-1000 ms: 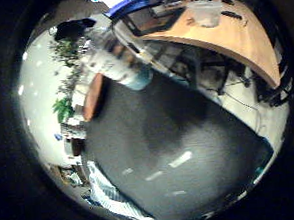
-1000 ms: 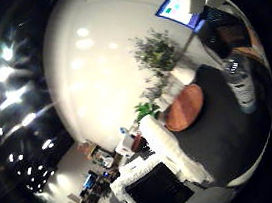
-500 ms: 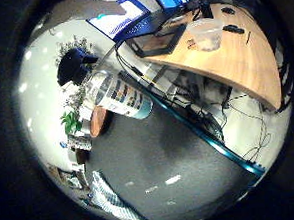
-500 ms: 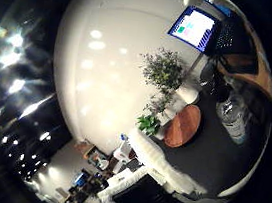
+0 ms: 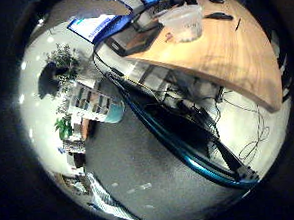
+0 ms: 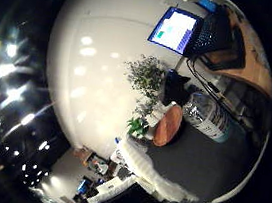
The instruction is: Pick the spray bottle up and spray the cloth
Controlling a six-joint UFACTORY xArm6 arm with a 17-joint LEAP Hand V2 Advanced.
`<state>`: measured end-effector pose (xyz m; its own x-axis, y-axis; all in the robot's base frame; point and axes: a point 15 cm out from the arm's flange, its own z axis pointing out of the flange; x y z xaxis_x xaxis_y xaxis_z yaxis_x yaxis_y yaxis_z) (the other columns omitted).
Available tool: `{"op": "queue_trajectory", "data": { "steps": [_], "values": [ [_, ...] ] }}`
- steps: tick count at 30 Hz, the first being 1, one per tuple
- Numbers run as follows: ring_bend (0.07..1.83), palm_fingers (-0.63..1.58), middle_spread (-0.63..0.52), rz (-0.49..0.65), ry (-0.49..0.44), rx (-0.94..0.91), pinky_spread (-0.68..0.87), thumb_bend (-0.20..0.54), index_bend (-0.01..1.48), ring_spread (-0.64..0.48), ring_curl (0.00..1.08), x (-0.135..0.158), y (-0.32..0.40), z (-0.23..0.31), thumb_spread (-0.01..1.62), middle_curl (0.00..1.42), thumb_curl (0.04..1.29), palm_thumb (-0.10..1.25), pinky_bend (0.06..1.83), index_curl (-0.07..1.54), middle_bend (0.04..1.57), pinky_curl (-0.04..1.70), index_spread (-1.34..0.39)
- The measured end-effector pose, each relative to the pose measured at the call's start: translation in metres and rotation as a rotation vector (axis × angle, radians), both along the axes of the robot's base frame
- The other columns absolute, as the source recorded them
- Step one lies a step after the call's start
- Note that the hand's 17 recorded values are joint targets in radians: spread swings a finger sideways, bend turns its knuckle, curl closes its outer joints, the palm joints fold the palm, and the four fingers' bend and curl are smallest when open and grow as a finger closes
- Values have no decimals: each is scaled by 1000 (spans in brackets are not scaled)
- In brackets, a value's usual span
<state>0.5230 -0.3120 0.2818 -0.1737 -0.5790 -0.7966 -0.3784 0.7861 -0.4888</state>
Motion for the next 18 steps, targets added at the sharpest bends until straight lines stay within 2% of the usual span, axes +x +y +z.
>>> {"op": "queue_trajectory", "data": {
  "steps": [12, 18],
  "values": [
    [519, 135, -32, 50, -50, 2, 489, -31, 170, 159, 219, 50, 14, 13, 959, 351, 337, 376, 1036, 319, 190, 75, -250],
    [508, 95, 39, 55, -57, 19, 494, -34, 165, 193, 224, 63, 11, 7, 948, 339, 333, 345, 1060, 316, 185, 95, -213]
  ]
}}
